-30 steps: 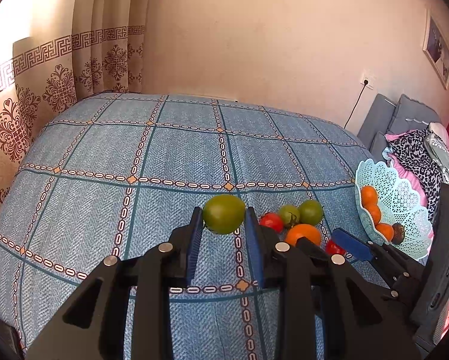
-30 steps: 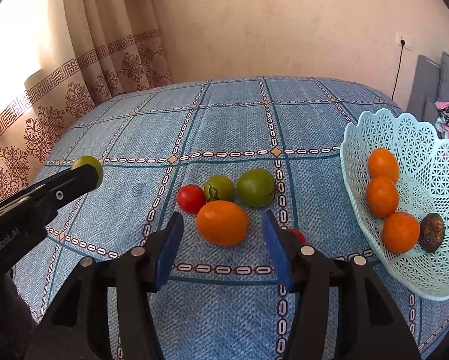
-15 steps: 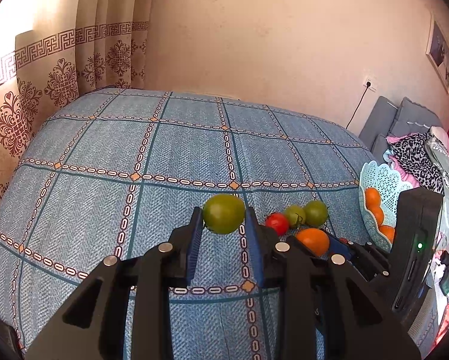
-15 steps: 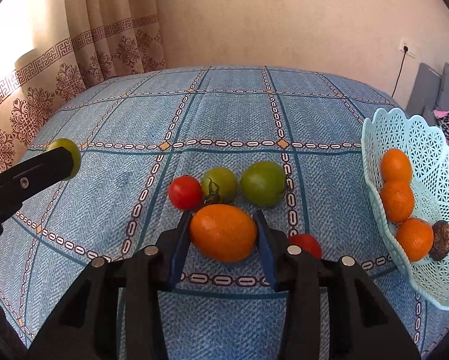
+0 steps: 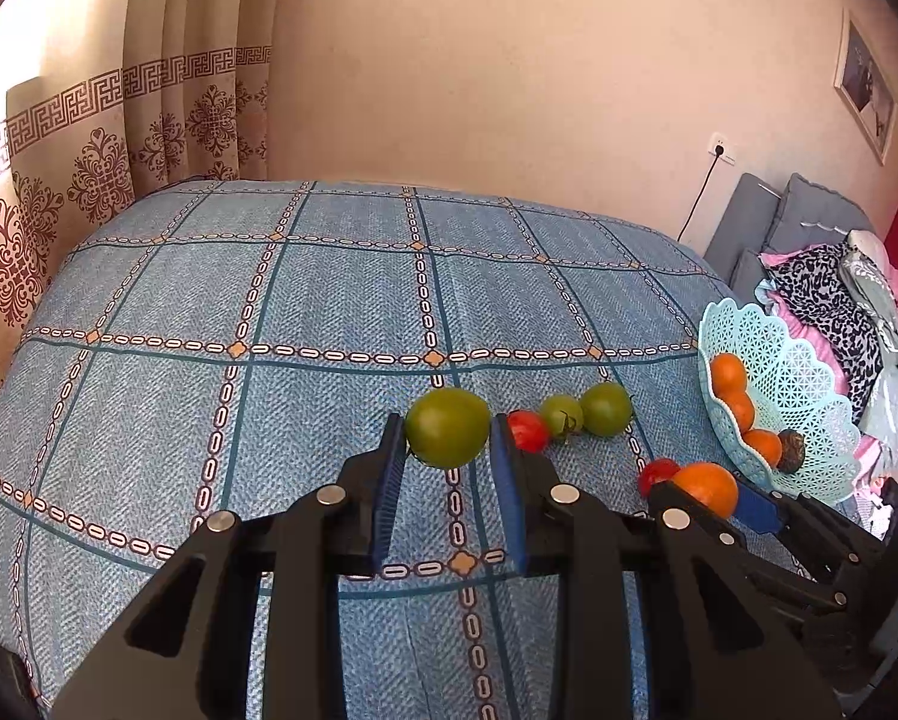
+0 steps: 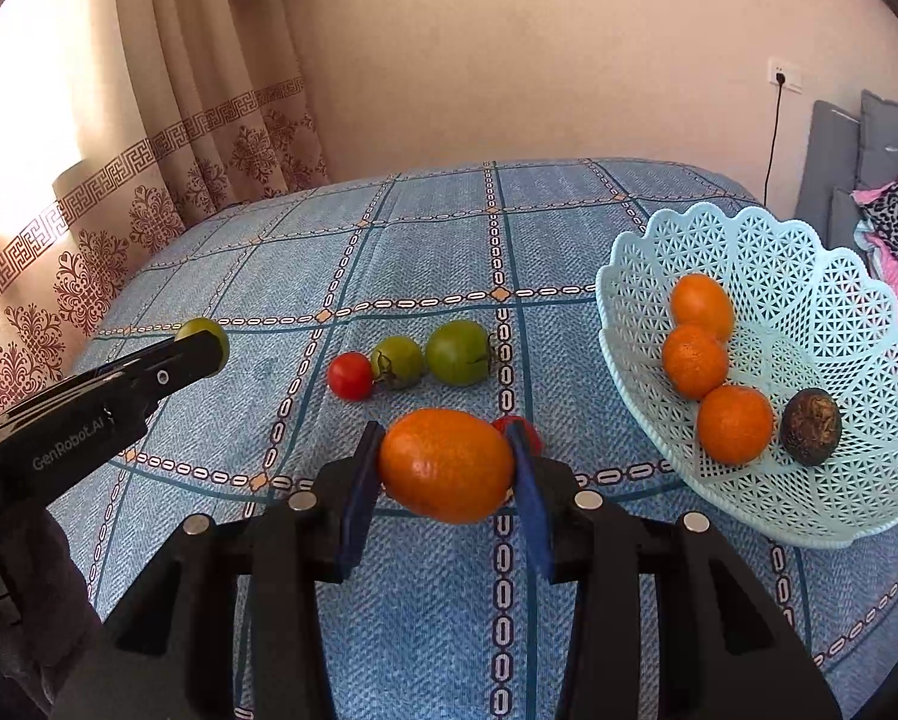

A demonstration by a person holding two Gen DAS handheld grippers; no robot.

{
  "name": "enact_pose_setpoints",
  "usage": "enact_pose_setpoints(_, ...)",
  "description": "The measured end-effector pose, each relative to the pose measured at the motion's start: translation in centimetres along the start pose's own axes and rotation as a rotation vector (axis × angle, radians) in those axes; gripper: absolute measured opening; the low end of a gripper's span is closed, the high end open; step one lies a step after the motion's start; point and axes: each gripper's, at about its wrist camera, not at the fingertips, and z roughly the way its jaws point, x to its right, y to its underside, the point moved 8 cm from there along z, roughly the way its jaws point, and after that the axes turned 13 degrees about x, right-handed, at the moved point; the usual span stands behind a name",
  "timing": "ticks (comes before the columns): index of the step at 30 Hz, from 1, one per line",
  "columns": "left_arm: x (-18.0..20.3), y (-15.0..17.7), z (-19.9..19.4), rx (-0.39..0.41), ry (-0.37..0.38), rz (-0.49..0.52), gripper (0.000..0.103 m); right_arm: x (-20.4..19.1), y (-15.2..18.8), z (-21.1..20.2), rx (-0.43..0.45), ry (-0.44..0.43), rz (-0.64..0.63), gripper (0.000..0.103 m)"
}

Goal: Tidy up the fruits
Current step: 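Carry the green tomato and oval orange up over the basket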

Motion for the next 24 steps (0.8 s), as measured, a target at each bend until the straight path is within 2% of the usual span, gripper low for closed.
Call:
enact_pose_setpoints(18, 4.4, 1.0, -0.5, -0.013, 0.106, 0.054, 0.029, 5.2, -2.2, -4.8, 0.100, 0.071, 0.101, 0.042)
enact_pose_setpoints(24, 5.2, 1.0, -0.7, -0.009, 0.112, 0.080, 0.029, 7.9, -2.0, -5.7, 0.110, 0.110, 0.137, 0.042)
